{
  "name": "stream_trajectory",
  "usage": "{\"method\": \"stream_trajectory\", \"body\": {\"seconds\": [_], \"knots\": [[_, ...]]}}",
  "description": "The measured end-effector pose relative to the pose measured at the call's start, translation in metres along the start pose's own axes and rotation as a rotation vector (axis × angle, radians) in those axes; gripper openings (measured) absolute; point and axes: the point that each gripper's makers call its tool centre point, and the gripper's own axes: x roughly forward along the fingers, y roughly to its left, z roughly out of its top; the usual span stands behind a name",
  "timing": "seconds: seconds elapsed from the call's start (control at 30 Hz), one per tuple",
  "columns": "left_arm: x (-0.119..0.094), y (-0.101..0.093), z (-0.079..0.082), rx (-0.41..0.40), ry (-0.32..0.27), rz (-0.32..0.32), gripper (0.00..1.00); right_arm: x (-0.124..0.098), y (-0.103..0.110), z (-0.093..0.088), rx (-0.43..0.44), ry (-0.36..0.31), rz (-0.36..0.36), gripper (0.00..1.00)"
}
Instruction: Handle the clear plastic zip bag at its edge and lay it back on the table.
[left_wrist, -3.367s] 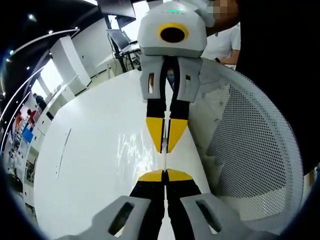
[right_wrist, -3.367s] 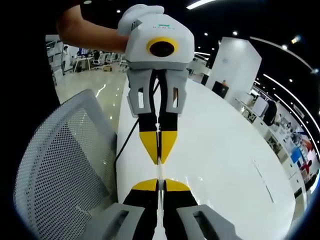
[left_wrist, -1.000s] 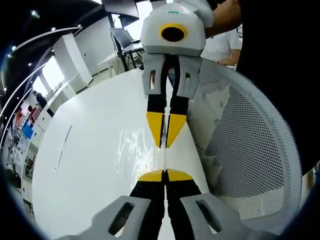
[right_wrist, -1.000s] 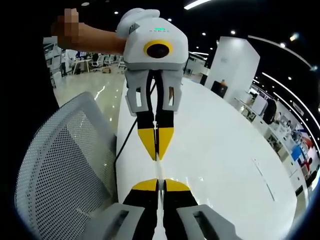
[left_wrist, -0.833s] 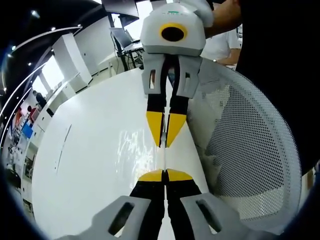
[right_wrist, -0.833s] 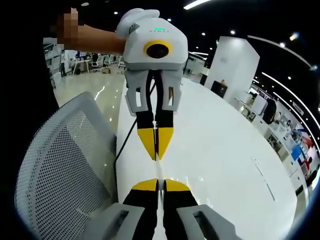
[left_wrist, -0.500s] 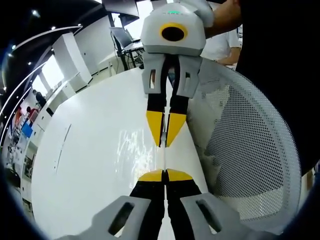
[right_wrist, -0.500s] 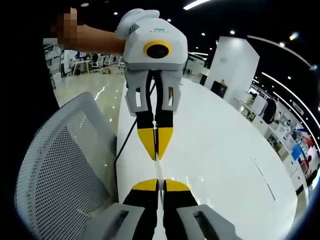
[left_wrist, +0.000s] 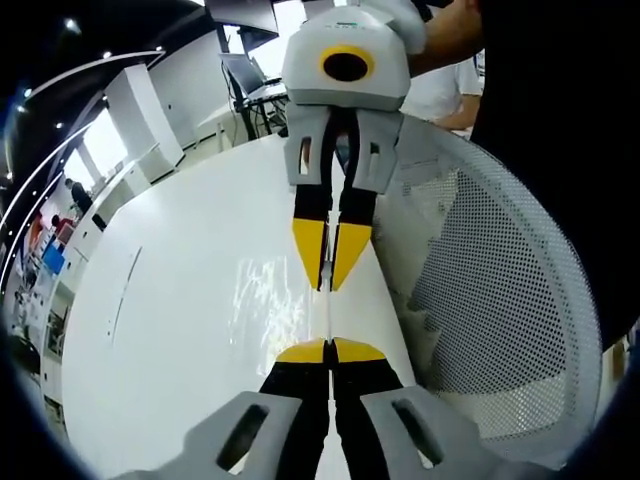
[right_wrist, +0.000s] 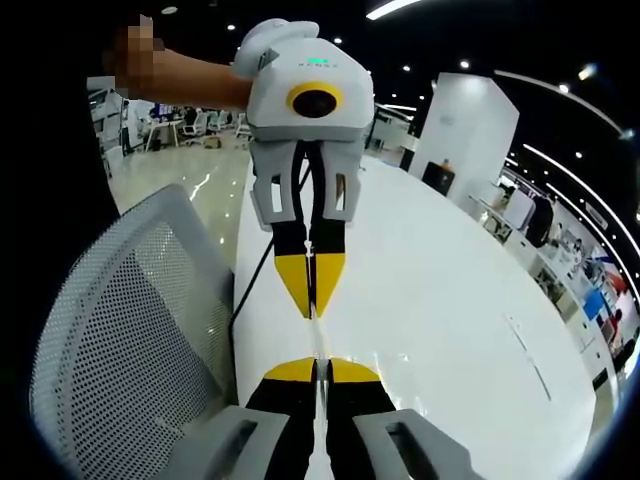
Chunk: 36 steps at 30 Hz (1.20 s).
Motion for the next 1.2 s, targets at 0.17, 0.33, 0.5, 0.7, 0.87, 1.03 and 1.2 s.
{"method": "stream_trajectory", "body": {"seconds": [0.17, 0.33, 0.5, 0.7, 0.87, 1.03, 1.2], "knots": [[-0.0002, -0.0004, -0.0002, -0.001, 0.0, -0.001, 0.0, -0.0004, 0.0004, 0.0002, 0.002, 0.0, -0.001, 0.0], [-0.0004, -0.0012, -0.0006, -0.001, -0.001, -0.002, 0.0, -0.0008, 0.0013, 0.0002, 0.004, -0.001, -0.003, 0.0], [-0.0012, -0.0016, -0.0009, -0.002, 0.001, -0.002, 0.0, -0.0011, 0.0016, 0.0, 0.006, -0.002, -0.002, 0.0], [-0.0014, -0.0018, -0.0012, -0.003, 0.002, -0.003, 0.0, -0.0011, 0.0018, -0.0001, 0.009, -0.002, -0.002, 0.0], [-0.0013, -0.0018, -0.0022, -0.004, 0.003, -0.005, 0.0, -0.0015, 0.0015, -0.0014, 0.011, -0.001, -0.003, 0.0], [-0.0013, -0.0018, -0.0026, -0.005, 0.002, -0.008, 0.0, -0.0017, 0.0012, -0.0022, 0.011, 0.0, -0.001, 0.0], [-0.0012, -0.0008, -0.0037, -0.006, 0.002, -0.007, 0.0, -0.0021, -0.0007, -0.0031, 0.002, 0.006, 0.002, 0.0]]}}
